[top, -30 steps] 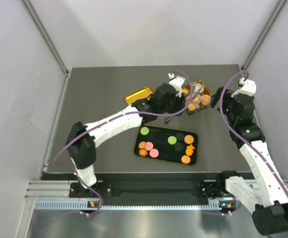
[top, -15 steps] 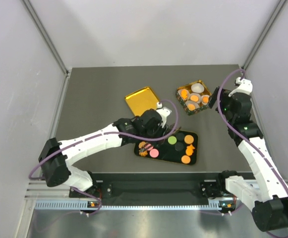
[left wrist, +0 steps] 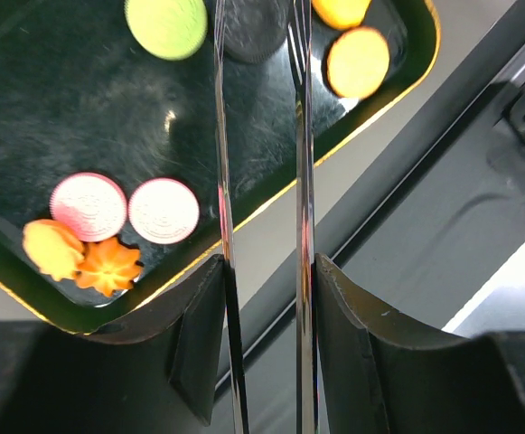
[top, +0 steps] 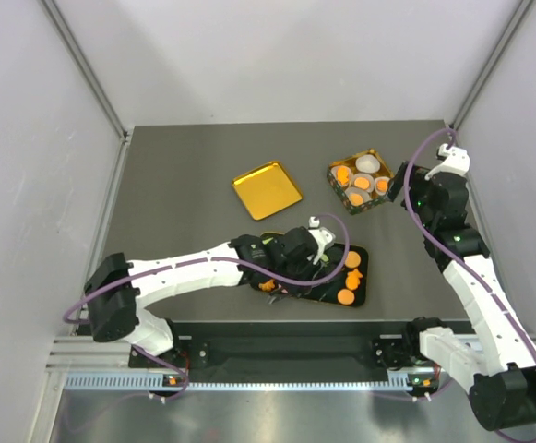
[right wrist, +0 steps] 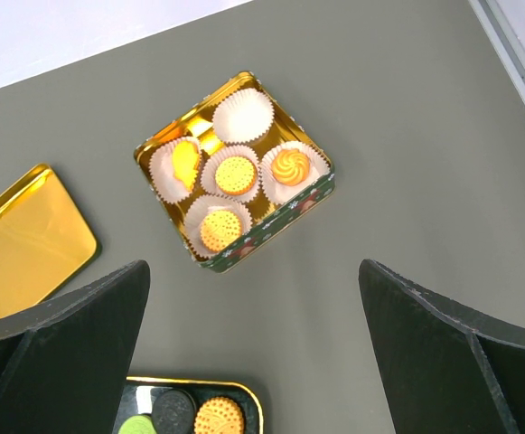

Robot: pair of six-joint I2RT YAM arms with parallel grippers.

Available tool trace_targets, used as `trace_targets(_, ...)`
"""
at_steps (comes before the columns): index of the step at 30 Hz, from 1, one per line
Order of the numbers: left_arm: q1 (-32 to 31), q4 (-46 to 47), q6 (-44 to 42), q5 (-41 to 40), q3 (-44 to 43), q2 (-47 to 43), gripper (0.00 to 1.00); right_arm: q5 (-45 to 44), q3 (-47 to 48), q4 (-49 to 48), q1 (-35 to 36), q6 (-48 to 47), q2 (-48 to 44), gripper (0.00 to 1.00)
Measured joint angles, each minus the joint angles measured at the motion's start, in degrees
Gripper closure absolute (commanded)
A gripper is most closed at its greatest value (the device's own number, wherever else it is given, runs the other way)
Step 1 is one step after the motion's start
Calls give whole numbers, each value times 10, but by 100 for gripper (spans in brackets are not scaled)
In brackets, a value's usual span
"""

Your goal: Pack the cookies

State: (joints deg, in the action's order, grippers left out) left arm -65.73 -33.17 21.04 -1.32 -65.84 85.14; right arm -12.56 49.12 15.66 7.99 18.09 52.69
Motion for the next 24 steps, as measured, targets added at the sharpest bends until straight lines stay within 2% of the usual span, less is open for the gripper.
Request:
trace_targets(7, -14, -12, 0, -2, -16, 37, 53, 0, 0, 0, 0, 0, 0, 0)
trace_targets(24, -21, -26, -1, -44, -37, 45, 53, 2, 0, 0, 0, 0, 0, 0)
